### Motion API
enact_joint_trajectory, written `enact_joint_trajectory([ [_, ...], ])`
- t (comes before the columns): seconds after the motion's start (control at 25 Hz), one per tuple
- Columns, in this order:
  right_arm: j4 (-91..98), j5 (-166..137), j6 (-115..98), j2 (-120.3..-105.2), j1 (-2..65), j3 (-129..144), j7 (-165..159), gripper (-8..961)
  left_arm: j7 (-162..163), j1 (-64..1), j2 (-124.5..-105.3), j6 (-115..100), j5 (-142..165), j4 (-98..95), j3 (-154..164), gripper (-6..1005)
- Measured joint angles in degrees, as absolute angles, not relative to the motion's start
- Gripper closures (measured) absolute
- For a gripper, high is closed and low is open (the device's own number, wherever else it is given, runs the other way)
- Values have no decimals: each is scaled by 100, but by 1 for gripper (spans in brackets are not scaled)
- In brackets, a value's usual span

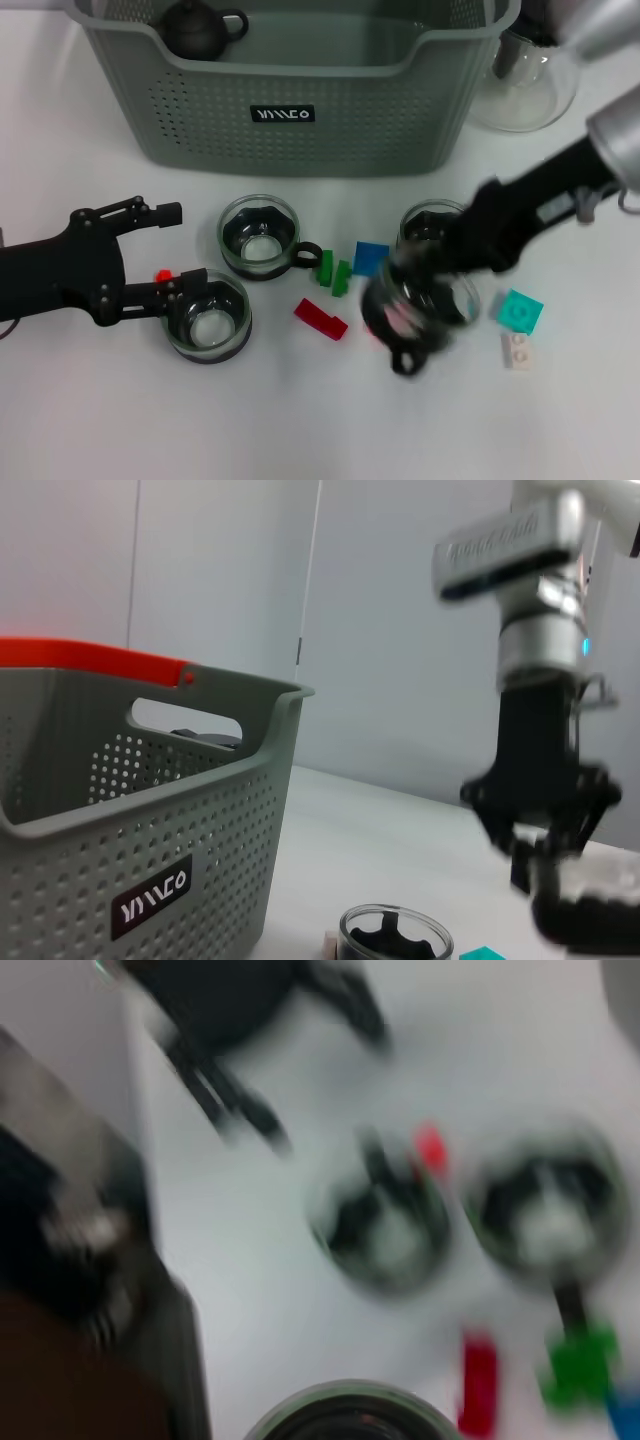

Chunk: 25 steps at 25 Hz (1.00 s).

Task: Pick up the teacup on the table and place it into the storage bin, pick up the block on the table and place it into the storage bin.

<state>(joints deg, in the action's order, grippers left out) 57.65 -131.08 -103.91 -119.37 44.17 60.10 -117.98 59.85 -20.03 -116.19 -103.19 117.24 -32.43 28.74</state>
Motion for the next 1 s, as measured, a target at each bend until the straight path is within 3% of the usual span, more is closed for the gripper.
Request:
enact_joint_trajectory([
  [0.4,6667,-11415,-9492,-11952,4348,4998,-11817,858,5985,-2004,-11636,-10204,11724,-3243,2855,144],
  [1.0,4644,-13264,-5442,-11918,6074,5608,-12327,821,5985,-1962,-11767,-9991,11724,-3243,2843,143],
])
